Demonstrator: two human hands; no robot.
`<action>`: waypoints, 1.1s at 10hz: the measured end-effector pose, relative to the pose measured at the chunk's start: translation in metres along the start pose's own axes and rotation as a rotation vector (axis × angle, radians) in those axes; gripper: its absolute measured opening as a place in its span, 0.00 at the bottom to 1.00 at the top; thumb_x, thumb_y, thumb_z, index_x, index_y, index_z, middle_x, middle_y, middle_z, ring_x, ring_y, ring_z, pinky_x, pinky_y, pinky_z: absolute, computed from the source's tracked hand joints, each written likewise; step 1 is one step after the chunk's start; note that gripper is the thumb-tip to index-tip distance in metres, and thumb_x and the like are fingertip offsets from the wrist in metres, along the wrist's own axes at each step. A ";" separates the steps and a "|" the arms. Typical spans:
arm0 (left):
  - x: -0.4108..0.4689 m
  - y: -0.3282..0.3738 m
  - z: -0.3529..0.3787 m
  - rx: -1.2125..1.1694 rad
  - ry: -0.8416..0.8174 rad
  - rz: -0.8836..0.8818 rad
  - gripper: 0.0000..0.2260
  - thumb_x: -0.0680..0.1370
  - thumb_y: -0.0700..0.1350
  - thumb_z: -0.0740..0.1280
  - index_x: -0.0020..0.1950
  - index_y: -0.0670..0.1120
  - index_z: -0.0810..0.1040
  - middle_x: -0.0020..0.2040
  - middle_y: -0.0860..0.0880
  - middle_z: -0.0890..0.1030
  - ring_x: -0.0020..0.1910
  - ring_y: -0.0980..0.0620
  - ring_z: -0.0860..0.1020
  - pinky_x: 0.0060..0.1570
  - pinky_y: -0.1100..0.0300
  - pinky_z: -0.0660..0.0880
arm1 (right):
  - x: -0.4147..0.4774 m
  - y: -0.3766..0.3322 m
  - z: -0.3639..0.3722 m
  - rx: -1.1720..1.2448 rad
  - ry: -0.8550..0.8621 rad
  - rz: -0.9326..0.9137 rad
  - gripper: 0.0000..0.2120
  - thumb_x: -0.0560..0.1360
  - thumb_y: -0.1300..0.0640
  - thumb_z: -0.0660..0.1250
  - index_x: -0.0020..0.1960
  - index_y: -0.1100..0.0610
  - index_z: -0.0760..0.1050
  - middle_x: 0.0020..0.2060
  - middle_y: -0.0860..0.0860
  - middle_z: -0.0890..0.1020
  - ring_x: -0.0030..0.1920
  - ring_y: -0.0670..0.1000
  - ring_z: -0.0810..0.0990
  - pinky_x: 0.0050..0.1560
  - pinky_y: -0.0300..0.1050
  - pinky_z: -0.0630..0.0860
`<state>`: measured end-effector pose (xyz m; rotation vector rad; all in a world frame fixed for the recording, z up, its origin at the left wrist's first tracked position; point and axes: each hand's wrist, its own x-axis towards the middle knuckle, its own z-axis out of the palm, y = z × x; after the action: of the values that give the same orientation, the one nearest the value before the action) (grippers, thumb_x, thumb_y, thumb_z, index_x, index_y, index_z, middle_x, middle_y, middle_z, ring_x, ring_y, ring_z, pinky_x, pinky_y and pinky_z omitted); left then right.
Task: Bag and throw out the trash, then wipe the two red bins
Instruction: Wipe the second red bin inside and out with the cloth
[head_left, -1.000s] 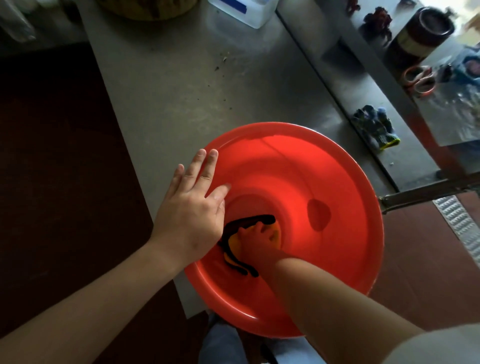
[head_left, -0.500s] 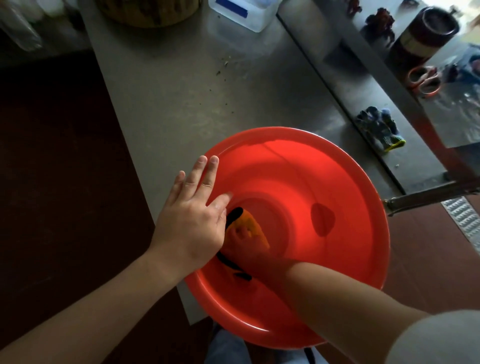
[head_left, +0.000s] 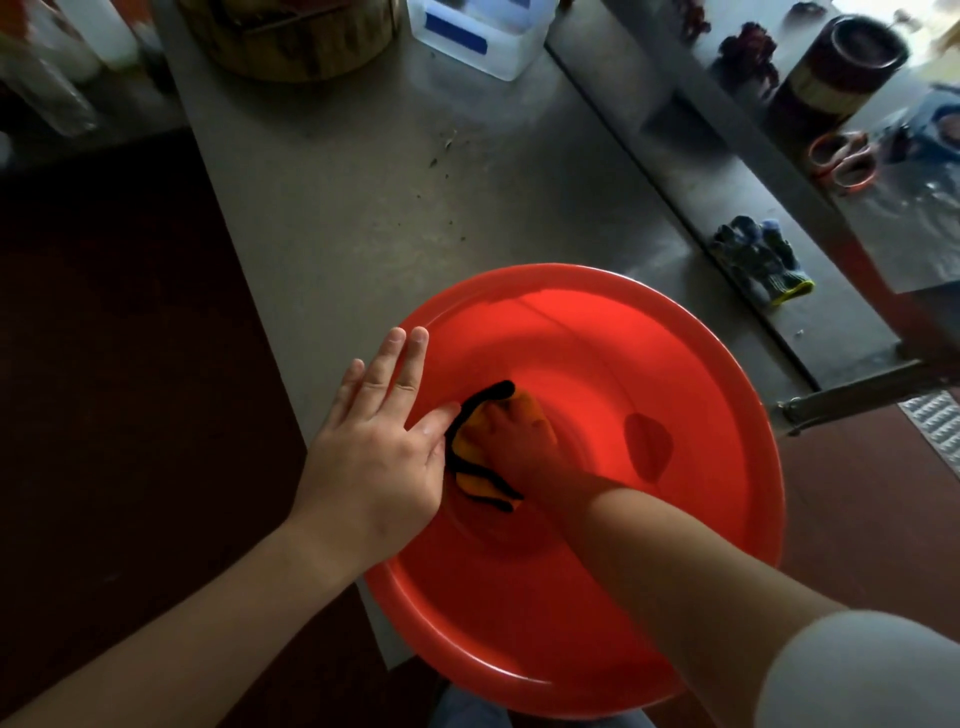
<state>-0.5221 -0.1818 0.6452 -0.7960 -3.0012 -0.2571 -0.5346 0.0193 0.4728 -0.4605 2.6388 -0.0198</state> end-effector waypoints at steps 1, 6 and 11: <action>0.001 0.001 0.001 0.000 0.005 0.002 0.19 0.79 0.51 0.57 0.64 0.54 0.81 0.82 0.41 0.52 0.82 0.43 0.48 0.77 0.39 0.57 | 0.003 0.010 -0.012 -0.041 0.005 -0.085 0.17 0.83 0.51 0.55 0.70 0.49 0.72 0.67 0.52 0.74 0.69 0.59 0.70 0.69 0.61 0.62; -0.001 0.001 -0.001 -0.004 -0.021 0.002 0.20 0.80 0.52 0.55 0.68 0.57 0.79 0.82 0.42 0.49 0.82 0.44 0.45 0.78 0.41 0.53 | -0.013 0.012 -0.037 -0.251 -0.072 -0.393 0.24 0.81 0.46 0.63 0.74 0.56 0.67 0.72 0.55 0.70 0.70 0.59 0.69 0.69 0.52 0.66; 0.002 0.003 0.000 -0.008 -0.010 -0.015 0.20 0.81 0.53 0.54 0.67 0.55 0.80 0.82 0.41 0.50 0.82 0.44 0.46 0.78 0.42 0.53 | -0.050 0.018 0.008 -0.329 -0.410 -0.485 0.13 0.77 0.46 0.64 0.50 0.53 0.82 0.50 0.50 0.84 0.54 0.55 0.79 0.58 0.47 0.73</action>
<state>-0.5223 -0.1783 0.6455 -0.7777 -3.0191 -0.2664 -0.4949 0.0534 0.4864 -1.0797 2.0793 0.3244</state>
